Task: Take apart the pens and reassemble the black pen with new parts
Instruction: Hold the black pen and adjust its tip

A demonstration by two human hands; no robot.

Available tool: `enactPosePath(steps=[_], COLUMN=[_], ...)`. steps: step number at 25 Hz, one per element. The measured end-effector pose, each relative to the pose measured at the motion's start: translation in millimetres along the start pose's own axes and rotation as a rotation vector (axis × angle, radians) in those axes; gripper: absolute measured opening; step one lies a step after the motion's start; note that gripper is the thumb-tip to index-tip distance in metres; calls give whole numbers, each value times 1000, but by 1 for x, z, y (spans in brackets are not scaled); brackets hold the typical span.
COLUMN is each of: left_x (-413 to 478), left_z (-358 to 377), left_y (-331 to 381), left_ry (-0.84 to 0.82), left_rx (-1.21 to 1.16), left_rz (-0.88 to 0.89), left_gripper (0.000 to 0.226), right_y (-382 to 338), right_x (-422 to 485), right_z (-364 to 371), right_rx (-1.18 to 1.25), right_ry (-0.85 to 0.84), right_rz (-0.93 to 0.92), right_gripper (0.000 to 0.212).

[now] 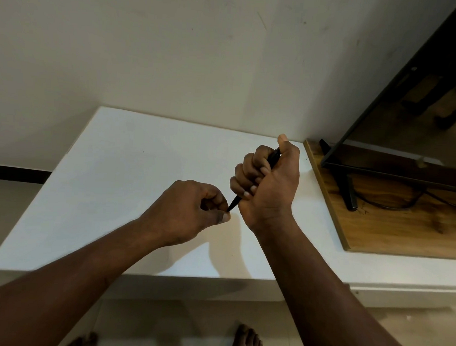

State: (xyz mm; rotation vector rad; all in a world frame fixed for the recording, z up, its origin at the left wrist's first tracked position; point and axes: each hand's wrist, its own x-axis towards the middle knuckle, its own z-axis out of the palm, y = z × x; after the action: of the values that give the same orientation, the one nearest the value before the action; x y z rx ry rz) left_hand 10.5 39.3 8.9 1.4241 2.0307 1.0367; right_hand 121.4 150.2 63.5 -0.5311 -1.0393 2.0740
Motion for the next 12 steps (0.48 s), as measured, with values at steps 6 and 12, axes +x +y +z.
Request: enactPosePath(steps=[6,12], left_x=[2,3], left_z=[1,3], left_y=[-3,-6], left_ry=[5,-4], left_rx=[-20,-33], left_rz=[-9,-15], left_gripper=[10,10], right_y=[-1,-1], right_x=[1,1], right_z=[-1,-1], right_rx=[34,40], right_ry=[8,21], right_rz=[-4,-7], right_gripper=[61,58])
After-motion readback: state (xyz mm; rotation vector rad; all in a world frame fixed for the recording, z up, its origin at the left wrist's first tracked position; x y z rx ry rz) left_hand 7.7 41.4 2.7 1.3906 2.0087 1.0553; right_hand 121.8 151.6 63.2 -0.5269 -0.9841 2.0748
